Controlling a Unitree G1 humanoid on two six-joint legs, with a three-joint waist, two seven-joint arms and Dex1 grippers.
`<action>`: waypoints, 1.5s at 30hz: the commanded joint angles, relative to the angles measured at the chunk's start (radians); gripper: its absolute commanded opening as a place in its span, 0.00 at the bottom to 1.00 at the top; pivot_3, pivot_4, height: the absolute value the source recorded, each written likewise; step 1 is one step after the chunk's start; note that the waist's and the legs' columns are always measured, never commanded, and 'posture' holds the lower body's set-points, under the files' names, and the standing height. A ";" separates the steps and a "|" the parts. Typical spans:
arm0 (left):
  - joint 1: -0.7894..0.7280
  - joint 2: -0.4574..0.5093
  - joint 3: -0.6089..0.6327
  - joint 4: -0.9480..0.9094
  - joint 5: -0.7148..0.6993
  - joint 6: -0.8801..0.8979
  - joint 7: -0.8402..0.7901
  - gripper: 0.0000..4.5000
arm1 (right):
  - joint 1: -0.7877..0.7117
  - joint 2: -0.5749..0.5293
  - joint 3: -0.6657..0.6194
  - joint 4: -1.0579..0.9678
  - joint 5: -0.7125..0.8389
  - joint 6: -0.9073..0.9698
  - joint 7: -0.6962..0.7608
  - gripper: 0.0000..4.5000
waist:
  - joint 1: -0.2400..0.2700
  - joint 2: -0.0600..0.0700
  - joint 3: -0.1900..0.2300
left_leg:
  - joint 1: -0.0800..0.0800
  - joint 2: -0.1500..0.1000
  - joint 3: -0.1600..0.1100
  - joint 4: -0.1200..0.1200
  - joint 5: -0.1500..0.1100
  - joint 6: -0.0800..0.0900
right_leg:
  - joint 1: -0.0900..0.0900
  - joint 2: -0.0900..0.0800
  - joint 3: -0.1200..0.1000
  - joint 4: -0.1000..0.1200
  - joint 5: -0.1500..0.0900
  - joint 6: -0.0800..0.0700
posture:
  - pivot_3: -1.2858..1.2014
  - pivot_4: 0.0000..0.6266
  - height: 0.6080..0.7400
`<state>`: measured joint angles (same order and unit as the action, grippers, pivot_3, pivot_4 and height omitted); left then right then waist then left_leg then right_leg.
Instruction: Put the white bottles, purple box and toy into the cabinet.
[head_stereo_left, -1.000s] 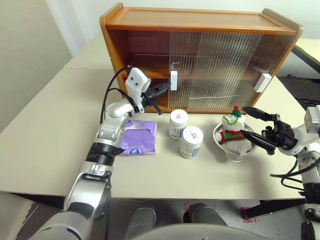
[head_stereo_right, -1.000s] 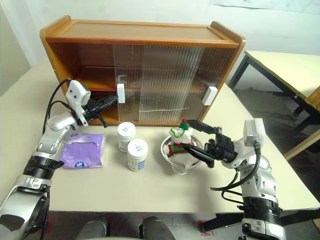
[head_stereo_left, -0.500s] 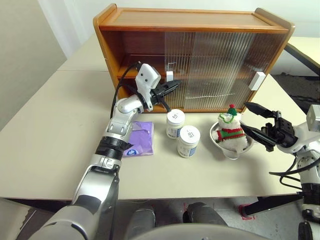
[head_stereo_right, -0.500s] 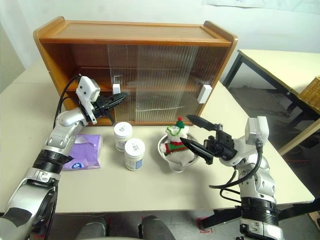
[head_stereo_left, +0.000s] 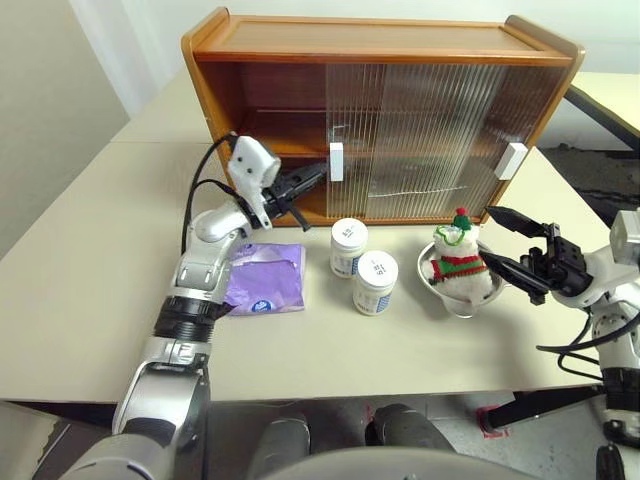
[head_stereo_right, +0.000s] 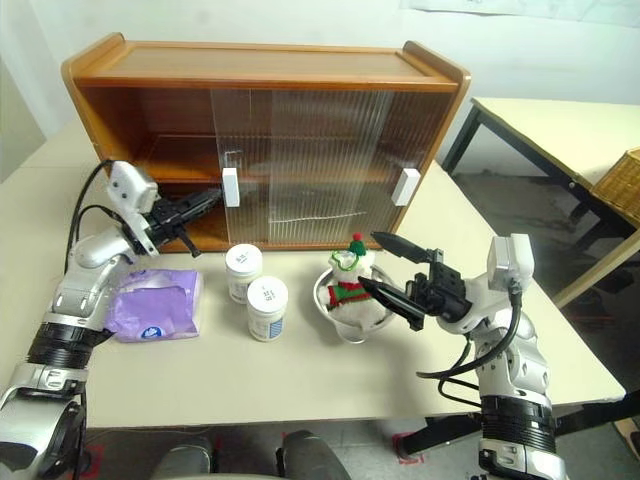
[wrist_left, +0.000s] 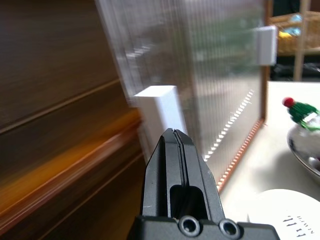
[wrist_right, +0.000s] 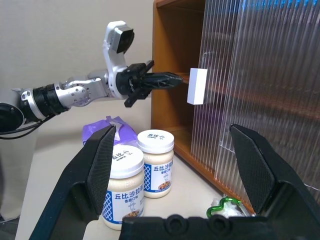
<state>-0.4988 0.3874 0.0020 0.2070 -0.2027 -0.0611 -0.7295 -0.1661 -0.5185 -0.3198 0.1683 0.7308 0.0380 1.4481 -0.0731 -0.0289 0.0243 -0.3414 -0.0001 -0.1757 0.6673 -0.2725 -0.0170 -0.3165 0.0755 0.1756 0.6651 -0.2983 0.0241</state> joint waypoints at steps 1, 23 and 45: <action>0.005 0.011 0.008 -0.004 0.006 0.017 0.015 0.01 | -0.003 -0.001 0.013 0.007 -0.011 -0.005 0.005 1.00 | 0.003 0.000 0.000 | 0.000 0.000 0.000 0.000 0.000 0.000 | 0.000 0.000 0.000 0.000 0.000 0.000 | 0.47 0.00 1.00; -0.168 -0.078 -0.071 0.238 0.094 -0.044 0.047 0.01 | 0.016 -0.011 0.011 -0.013 -0.005 0.002 -0.004 1.00 | 0.004 0.000 0.000 | -0.002 0.000 0.000 0.001 0.000 0.000 | -0.001 0.000 0.000 -0.001 0.000 0.000 | 0.46 0.00 1.00; -0.233 -0.174 -0.107 0.308 0.095 -0.084 0.009 0.01 | 0.022 0.000 0.016 -0.022 -0.005 -0.004 -0.012 1.00 | -0.003 0.000 0.000 | -0.005 -0.004 -0.001 0.006 -0.002 0.004 | -0.001 -0.003 0.001 -0.002 0.000 0.005 | 0.46 0.00 1.00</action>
<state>-0.7163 0.2213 -0.0943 0.5026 -0.1167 -0.1329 -0.7105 -0.1500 -0.5216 -0.3108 0.1621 0.7299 0.0385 1.4376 -0.0764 -0.0290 0.0244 -0.3469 -0.0040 -0.1765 0.6740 -0.2745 -0.0131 -0.3171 0.0727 0.1762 0.6627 -0.2982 0.0292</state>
